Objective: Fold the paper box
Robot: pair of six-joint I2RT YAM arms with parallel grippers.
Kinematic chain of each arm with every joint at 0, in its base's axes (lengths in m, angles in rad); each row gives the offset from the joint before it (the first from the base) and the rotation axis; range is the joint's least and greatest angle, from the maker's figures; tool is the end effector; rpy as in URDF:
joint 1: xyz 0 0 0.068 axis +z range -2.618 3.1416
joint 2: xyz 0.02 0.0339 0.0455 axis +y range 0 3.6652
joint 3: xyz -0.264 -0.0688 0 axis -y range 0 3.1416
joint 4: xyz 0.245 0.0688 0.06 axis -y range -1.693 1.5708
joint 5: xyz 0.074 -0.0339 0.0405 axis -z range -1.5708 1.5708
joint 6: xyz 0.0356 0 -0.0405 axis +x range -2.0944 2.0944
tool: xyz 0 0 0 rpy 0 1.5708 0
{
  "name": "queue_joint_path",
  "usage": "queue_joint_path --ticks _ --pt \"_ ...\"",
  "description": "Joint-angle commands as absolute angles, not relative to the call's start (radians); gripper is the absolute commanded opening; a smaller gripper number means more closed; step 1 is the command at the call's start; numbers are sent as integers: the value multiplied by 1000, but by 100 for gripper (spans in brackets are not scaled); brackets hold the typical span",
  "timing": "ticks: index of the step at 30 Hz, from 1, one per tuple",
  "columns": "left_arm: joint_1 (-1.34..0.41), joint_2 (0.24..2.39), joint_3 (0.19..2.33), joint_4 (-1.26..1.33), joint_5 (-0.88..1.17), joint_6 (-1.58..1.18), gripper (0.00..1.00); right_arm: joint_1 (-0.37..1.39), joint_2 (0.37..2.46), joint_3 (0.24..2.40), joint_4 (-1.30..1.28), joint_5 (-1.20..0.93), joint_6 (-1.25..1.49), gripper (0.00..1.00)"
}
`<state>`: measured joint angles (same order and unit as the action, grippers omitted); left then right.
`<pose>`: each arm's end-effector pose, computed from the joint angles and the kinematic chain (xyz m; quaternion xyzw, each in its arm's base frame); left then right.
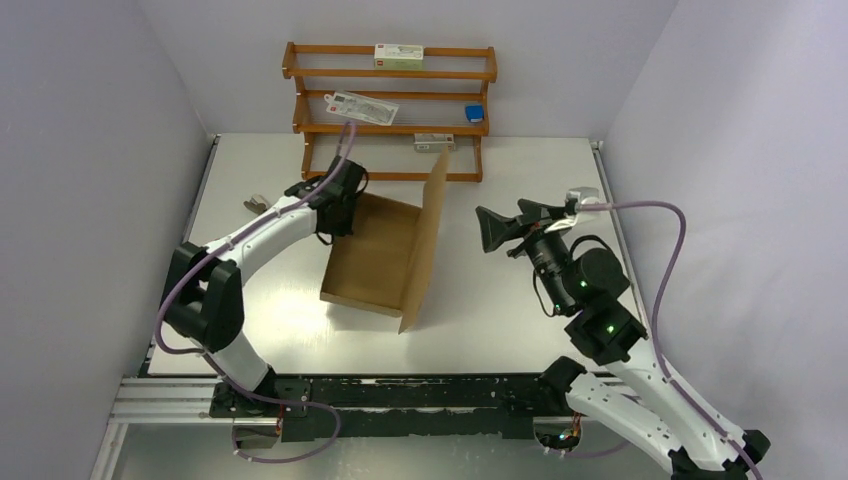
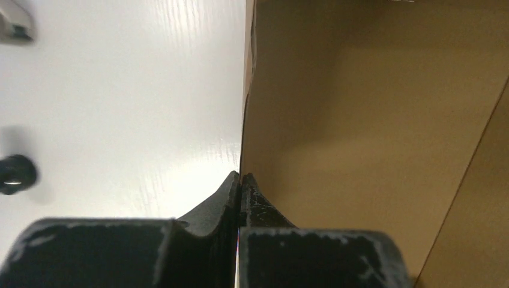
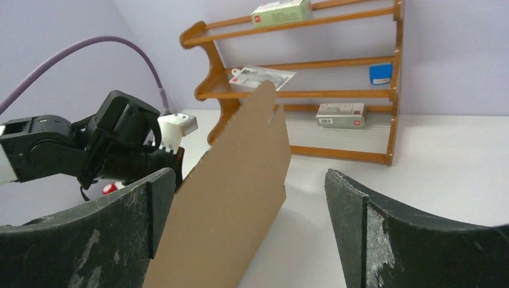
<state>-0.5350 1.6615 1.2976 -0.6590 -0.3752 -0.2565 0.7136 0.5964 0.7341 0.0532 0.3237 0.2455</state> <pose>0.3078 -0.1672 0.2538 0.0813 0.9437 0.0632 0.3145 0.1146 0.0843 0.3753 -0.0248 0.6399 0.2602 0.7227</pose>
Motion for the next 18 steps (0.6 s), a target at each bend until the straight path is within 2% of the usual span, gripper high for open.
queue_joint_path --ticks 1,6,12,15,18 --pt "-458 1610 1190 -509 -101 -372 5 715 683 827 -126 230 240 100" --pt "-426 1572 1029 -351 21 -482 11 716 799 934 -223 188 233 100" --pt "-426 1534 874 -183 71 -599 17 716 936 1072 -314 109 219 100" --pt "-426 1505 860 -185 54 -598 27 717 1007 1155 -375 81 213 100" --pt "-425 1470 880 -225 27 -571 41 720 1072 1215 -427 59 216 100"
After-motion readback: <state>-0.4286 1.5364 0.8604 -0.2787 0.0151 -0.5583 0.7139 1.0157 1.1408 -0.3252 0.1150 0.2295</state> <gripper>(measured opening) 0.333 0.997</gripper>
